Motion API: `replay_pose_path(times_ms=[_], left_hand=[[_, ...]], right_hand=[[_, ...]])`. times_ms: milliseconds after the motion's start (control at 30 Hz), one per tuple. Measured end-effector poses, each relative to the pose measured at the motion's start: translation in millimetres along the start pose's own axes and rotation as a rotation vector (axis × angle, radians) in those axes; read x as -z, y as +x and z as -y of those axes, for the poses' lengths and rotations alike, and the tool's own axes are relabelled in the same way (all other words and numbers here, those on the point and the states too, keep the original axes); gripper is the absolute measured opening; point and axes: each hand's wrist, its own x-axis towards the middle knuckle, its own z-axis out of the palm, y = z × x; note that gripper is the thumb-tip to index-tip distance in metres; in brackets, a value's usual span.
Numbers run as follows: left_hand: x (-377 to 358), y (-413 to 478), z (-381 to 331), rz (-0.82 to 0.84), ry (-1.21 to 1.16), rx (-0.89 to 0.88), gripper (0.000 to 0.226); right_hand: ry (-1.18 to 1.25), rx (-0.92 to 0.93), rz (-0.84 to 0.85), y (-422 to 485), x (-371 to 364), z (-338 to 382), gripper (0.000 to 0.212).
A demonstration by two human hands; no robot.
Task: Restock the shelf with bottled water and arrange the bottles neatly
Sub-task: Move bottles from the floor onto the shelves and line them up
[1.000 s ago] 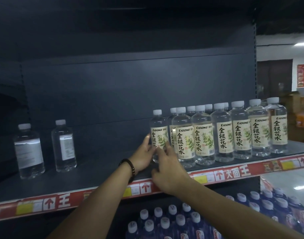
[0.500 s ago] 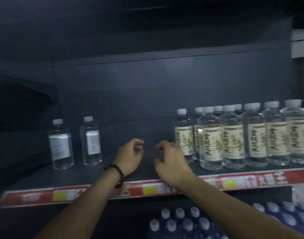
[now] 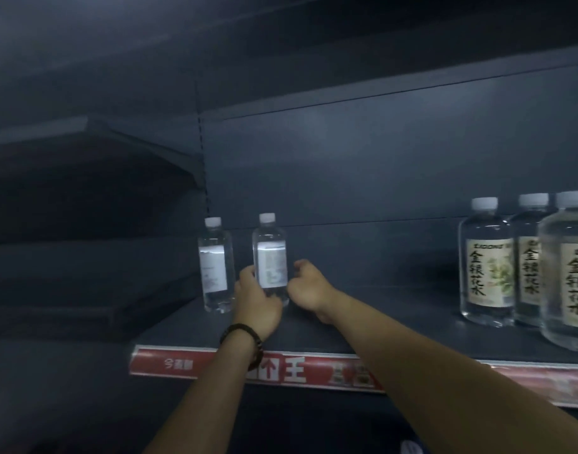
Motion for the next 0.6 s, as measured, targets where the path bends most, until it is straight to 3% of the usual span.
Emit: replay_pose_path(times_ms=[67,233,467,600], left_hand=[[0.1,-1.0,-1.4,0.011,-0.003,-0.004,0.073],[2.7,-4.1,-5.2,0.049,-0.028,0.038,0.079],[11.6,-15.4,-20.6,0.07,-0.168,0.08,0.05],[16.3,-20.9,-29.7,0.213,-0.223,0.091,0.041]], right_hand=[[0.044,-0.012,0.018,10.3,-7.8,1.9,0.05],[0.133,0.016,0.048,15.0,-16.8,0.7,0.045],[-0.024,0.038,-0.134,-21.9,5.0,10.4,0.021],[-0.175,0.121,-0.14,-54.2,28.9,4.3,0.021]])
